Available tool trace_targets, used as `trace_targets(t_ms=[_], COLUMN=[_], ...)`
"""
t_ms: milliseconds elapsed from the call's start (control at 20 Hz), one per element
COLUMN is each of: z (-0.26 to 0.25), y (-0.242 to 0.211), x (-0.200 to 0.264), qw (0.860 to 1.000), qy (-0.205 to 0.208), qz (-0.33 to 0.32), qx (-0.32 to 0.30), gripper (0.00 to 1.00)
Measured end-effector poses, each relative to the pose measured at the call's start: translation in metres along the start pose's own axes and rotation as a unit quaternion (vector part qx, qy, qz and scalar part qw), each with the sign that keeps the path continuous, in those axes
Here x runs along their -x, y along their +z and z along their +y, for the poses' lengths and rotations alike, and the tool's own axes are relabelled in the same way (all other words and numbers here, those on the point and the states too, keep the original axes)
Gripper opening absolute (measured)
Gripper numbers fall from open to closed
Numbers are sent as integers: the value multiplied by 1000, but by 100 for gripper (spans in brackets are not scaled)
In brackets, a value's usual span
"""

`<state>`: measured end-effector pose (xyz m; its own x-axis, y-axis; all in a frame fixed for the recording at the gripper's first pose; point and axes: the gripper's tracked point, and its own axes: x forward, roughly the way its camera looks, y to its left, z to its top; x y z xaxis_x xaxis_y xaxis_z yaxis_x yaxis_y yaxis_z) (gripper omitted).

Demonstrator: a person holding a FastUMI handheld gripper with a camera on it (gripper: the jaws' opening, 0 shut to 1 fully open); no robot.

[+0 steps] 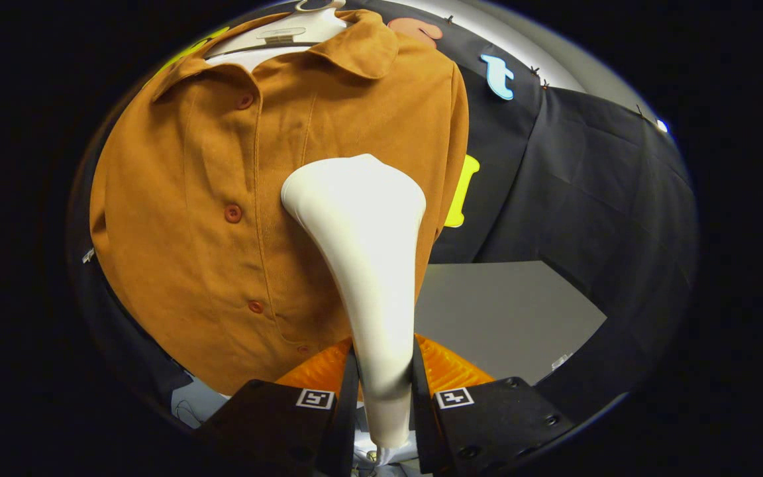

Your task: Iron the clothes twice with a garment steamer, once on the left side and once on the right side.

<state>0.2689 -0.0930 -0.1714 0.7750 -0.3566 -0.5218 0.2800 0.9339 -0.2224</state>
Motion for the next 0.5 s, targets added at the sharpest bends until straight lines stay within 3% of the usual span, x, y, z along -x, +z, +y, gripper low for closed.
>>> trace_targets(t_ms=[500], z=[6], y=[-77], x=[-16], qw=[997], qy=[17], qz=[80], qx=[-5], gripper=[41])
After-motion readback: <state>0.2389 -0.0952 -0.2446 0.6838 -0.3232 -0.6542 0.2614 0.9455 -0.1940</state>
